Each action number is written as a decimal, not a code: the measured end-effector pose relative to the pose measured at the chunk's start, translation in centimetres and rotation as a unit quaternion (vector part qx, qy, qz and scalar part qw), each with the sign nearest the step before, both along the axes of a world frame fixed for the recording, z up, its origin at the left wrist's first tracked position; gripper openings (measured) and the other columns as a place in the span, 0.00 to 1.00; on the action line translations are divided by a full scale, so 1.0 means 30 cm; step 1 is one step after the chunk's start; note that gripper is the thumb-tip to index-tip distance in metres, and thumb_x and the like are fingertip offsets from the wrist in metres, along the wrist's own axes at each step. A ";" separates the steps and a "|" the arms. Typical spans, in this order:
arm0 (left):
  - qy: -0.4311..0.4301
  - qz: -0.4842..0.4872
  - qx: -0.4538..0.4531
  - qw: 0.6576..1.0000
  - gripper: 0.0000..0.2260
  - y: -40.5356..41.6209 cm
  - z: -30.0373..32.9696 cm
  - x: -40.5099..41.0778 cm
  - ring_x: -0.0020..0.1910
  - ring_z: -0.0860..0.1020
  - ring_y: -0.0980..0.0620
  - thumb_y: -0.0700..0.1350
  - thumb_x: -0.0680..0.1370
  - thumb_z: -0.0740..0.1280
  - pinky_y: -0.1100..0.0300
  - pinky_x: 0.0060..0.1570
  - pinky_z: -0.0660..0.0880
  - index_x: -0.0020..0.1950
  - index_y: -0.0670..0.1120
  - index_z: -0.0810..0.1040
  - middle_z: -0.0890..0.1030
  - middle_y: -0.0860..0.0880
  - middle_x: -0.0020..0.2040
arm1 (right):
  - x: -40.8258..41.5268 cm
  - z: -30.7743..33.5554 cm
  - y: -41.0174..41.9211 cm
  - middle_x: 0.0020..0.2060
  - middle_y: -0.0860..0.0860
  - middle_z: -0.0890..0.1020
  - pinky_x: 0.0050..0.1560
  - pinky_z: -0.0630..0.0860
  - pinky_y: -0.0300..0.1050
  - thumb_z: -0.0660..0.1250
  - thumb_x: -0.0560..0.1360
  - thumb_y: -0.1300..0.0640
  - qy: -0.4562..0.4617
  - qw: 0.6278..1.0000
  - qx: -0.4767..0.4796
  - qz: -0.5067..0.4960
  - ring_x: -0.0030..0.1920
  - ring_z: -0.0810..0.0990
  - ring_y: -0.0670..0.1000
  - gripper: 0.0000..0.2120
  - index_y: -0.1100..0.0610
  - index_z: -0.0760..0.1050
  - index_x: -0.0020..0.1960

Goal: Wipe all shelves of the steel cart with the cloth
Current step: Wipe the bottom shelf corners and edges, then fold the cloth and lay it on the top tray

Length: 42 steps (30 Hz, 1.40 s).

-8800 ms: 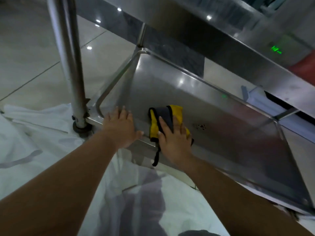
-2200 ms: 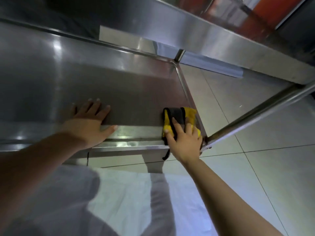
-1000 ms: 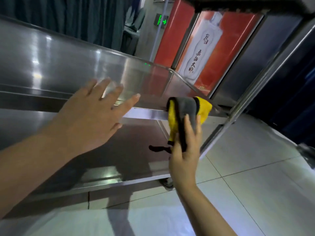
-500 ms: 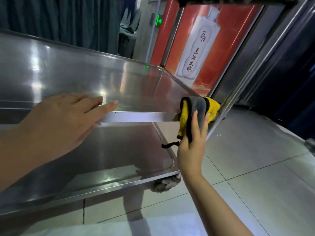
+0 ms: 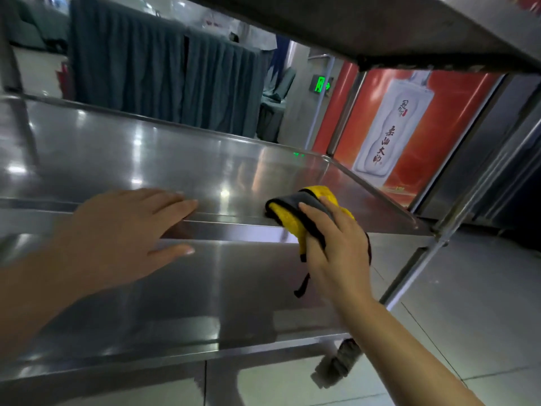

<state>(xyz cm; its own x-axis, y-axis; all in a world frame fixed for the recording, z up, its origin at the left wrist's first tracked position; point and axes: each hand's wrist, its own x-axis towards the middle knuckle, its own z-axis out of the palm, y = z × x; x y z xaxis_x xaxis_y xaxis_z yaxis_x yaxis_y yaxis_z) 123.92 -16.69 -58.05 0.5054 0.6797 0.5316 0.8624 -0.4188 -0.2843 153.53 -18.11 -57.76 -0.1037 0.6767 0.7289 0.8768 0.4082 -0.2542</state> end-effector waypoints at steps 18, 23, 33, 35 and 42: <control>-0.080 0.102 -0.168 0.977 0.35 -0.093 0.082 -0.484 0.67 0.72 0.42 0.70 0.77 0.44 0.44 0.62 0.70 0.69 0.46 0.70 0.74 0.44 0.68 | -0.643 0.185 0.199 0.72 0.51 0.68 0.63 0.71 0.55 0.62 0.78 0.50 -0.145 0.947 -0.258 0.124 0.67 0.70 0.59 0.21 0.45 0.68 0.71; -0.146 0.124 -0.270 0.944 0.35 -0.151 0.174 -0.407 0.65 0.73 0.40 0.67 0.77 0.46 0.44 0.62 0.70 0.67 0.43 0.74 0.76 0.41 0.65 | -0.645 0.234 0.113 0.66 0.53 0.74 0.59 0.73 0.56 0.63 0.77 0.59 -0.111 0.934 -0.305 0.149 0.61 0.75 0.58 0.20 0.51 0.72 0.68; -0.257 0.171 -0.439 0.844 0.36 -0.483 0.708 -0.380 0.74 0.62 0.46 0.63 0.77 0.54 0.47 0.70 0.64 0.79 0.49 0.46 0.64 0.44 0.75 | -0.685 0.753 -0.223 0.65 0.49 0.75 0.62 0.68 0.37 0.64 0.78 0.61 0.043 0.854 -0.460 0.238 0.63 0.74 0.49 0.19 0.50 0.74 0.67; -0.309 0.164 -0.454 0.820 0.37 -0.554 0.869 -0.383 0.71 0.67 0.47 0.68 0.75 0.51 0.47 0.65 0.69 0.79 0.53 0.43 0.66 0.46 0.74 | -0.687 0.918 -0.275 0.65 0.48 0.75 0.63 0.70 0.40 0.63 0.79 0.61 0.053 0.846 -0.466 0.255 0.64 0.74 0.49 0.18 0.50 0.73 0.67; -0.499 0.133 -0.461 0.722 0.30 -0.633 1.458 -0.400 0.63 0.75 0.54 0.61 0.77 0.61 0.50 0.59 0.75 0.76 0.59 0.55 0.74 0.57 0.67 | -0.711 1.476 -0.409 0.67 0.42 0.73 0.61 0.74 0.47 0.62 0.79 0.58 0.115 0.849 -0.435 0.277 0.64 0.73 0.44 0.18 0.46 0.73 0.67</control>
